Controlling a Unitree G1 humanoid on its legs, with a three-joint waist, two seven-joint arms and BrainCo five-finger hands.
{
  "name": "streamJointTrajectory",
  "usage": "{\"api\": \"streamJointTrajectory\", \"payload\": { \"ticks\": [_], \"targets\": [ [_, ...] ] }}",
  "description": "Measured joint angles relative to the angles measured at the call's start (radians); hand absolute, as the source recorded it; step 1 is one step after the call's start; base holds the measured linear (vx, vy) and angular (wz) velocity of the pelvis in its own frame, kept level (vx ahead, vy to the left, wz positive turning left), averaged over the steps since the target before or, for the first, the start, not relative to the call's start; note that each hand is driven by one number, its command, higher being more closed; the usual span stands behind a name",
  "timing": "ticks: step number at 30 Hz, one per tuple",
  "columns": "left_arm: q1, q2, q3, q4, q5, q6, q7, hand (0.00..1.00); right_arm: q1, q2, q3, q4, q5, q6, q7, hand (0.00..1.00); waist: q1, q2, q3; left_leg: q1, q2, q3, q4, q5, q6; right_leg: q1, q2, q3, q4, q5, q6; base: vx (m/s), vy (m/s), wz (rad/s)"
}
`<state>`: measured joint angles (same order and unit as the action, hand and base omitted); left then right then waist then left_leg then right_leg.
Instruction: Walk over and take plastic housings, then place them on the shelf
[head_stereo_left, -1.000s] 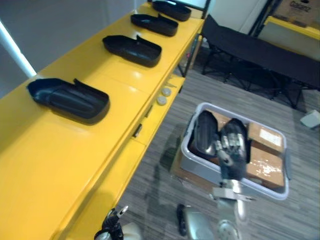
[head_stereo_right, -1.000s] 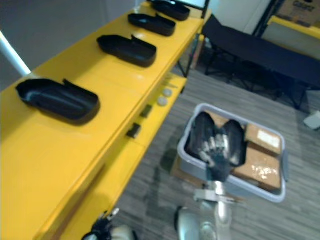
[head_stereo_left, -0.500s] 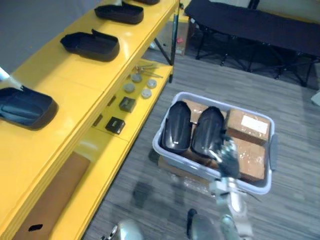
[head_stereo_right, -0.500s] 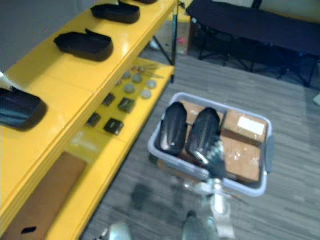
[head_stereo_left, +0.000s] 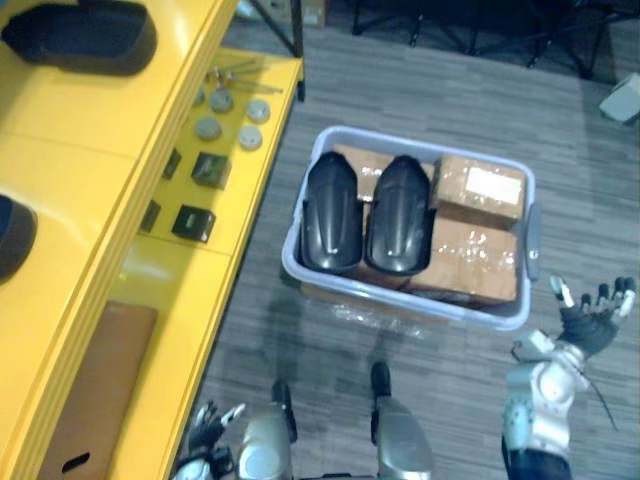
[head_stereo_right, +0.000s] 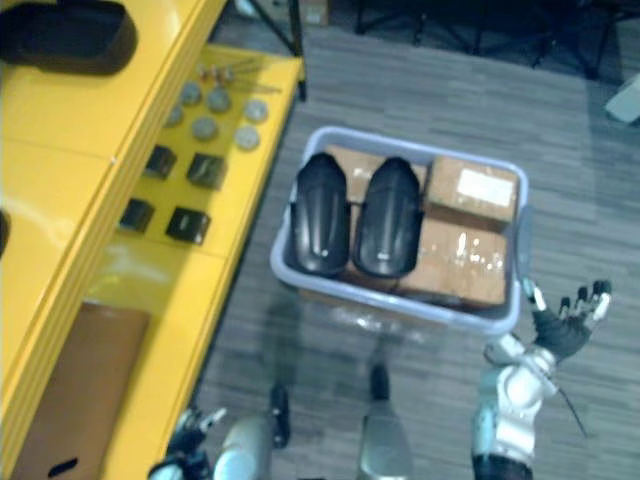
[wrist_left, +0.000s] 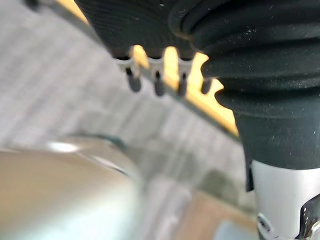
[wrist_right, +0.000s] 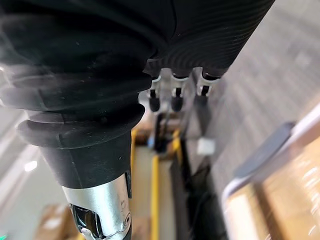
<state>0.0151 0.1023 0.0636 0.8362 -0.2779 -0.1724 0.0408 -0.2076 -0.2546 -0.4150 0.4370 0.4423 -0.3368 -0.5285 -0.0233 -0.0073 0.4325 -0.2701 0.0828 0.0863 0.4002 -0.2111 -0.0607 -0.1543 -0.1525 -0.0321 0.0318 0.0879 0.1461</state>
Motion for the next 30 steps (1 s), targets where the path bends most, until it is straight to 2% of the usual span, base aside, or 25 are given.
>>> {"api": "streamJointTrajectory", "payload": {
  "ticks": [2, 4, 5, 10, 16, 20, 24, 28, 30],
  "targets": [
    [-0.041, -0.013, -0.033, 0.0, 0.0, 0.0, 0.018, 0.0, -0.096, -0.066, -0.001, 0.131, 0.042, 0.028, 0.0, 0.0, 0.013, 0.012, 0.015, -0.065, 0.002, -0.023, 0.057, -0.013, 0.006, -0.023, 0.004, -0.017, -0.011, 0.017, -0.001, -0.12, 0.062, 0.16],
    [-0.049, -0.012, -0.039, 0.005, 0.0, 0.001, 0.024, 0.0, -0.135, -0.093, 0.0, 0.17, 0.057, 0.04, -0.005, 0.0, 0.017, 0.015, 0.025, -0.083, 0.002, -0.032, 0.074, -0.015, 0.007, -0.029, 0.005, -0.025, -0.011, 0.018, -0.003, -0.11, 0.035, 0.14],
    [-0.051, -0.006, -0.039, 0.011, 0.0, 0.001, 0.036, 0.0, -0.197, -0.14, 0.001, 0.234, 0.064, 0.065, -0.018, 0.0, 0.039, 0.016, 0.028, -0.113, 0.005, -0.035, 0.094, -0.015, 0.008, -0.051, 0.009, -0.025, -0.011, 0.024, -0.007, -0.09, 0.015, 0.01],
    [-0.055, 0.009, -0.04, 0.015, -0.021, -0.002, 0.048, 0.0, -0.321, -0.232, 0.011, 0.342, 0.083, 0.116, -0.016, 0.0, 0.068, 0.02, 0.031, -0.156, 0.005, -0.053, 0.118, -0.015, 0.009, -0.069, 0.012, -0.049, -0.012, 0.036, -0.004, -0.06, -0.003, 0.09],
    [-0.069, 0.007, -0.048, 0.029, 0.017, -0.043, 0.069, 0.0, -0.42, -0.304, 0.07, 0.402, 0.08, 0.124, 0.021, 0.0, 0.082, 0.033, 0.043, -0.17, 0.003, -0.06, 0.126, -0.016, 0.009, -0.076, 0.011, -0.055, -0.019, 0.044, -0.008, -0.01, -0.003, 0.01],
    [-0.081, 0.008, -0.077, 0.03, 0.019, -0.047, 0.074, 0.0, -0.448, -0.332, 0.114, 0.402, 0.07, 0.129, 0.054, 0.0, 0.081, 0.044, 0.056, -0.171, 0.002, -0.071, 0.124, -0.015, 0.009, -0.069, 0.012, -0.076, -0.023, 0.047, -0.007, -0.01, -0.014, 0.05],
    [-0.088, -0.001, -0.089, 0.028, 0.017, -0.047, 0.074, 0.0, -0.482, -0.342, 0.148, 0.402, 0.049, 0.191, 0.089, 0.0, 0.082, 0.044, 0.057, -0.172, -0.002, -0.079, 0.111, -0.006, 0.009, -0.068, 0.008, -0.096, -0.026, 0.048, -0.009, -0.01, -0.023, 0.1],
    [-0.092, -0.002, -0.12, 0.027, 0.008, -0.045, 0.073, 0.0, -0.523, -0.367, 0.187, 0.417, 0.033, 0.274, 0.127, 0.0, 0.09, 0.044, 0.057, -0.157, -0.022, -0.084, 0.066, 0.021, 0.012, -0.067, -0.008, -0.107, -0.026, 0.052, -0.01, -0.01, -0.013, 0.13],
    [-0.092, -0.004, -0.126, 0.028, 0.002, -0.045, 0.072, 0.0, -0.534, -0.384, 0.216, 0.441, 0.024, 0.296, 0.147, 0.0, 0.094, 0.048, 0.059, -0.15, -0.029, -0.09, 0.055, 0.028, 0.013, -0.059, -0.013, -0.115, -0.026, 0.052, -0.01, -0.02, -0.002, 0.15]
  ]
}}
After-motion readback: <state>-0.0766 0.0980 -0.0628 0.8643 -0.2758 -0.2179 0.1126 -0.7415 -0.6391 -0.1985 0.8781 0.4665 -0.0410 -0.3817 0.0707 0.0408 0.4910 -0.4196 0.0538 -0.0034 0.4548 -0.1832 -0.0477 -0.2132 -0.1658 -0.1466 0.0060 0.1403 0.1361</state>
